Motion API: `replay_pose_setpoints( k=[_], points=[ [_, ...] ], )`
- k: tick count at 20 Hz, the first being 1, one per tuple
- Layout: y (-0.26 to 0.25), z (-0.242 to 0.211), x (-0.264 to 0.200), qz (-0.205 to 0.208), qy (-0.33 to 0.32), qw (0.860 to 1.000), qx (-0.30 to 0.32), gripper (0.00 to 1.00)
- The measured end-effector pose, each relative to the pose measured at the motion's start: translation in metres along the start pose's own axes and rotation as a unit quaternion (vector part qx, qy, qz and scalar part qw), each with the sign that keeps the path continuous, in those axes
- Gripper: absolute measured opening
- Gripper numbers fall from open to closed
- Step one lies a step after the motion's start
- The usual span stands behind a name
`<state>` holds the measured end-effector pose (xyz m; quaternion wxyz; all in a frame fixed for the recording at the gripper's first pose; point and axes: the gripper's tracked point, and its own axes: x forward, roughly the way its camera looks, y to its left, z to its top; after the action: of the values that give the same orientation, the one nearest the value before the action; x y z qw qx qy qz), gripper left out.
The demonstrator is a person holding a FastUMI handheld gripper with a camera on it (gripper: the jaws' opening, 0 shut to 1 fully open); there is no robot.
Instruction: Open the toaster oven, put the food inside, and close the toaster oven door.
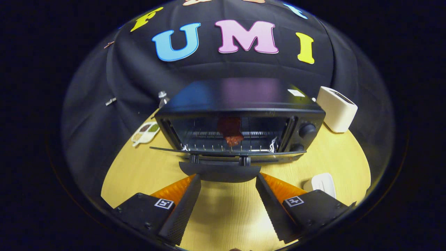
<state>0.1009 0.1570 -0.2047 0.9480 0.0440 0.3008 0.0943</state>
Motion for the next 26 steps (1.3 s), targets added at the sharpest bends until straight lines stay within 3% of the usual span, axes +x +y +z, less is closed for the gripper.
replay_pose_setpoints(
  k=[5, 10, 16, 21, 26],
  points=[
    [-0.003, 0.074, -0.012, -0.006, -0.065, 0.998, -0.001, 0.99],
    [-0.018, 0.141, -0.057, 0.005, -0.141, 0.990, 0.021, 0.99],
    [-0.083, 0.215, -0.126, -0.044, -0.233, 0.971, 0.017, 0.98],
    [-0.139, 0.213, -0.184, -0.089, -0.267, 0.959, 0.019, 0.98],
    [-0.179, 0.176, -0.208, -0.124, -0.244, 0.961, 0.034, 0.98]
  ],
)
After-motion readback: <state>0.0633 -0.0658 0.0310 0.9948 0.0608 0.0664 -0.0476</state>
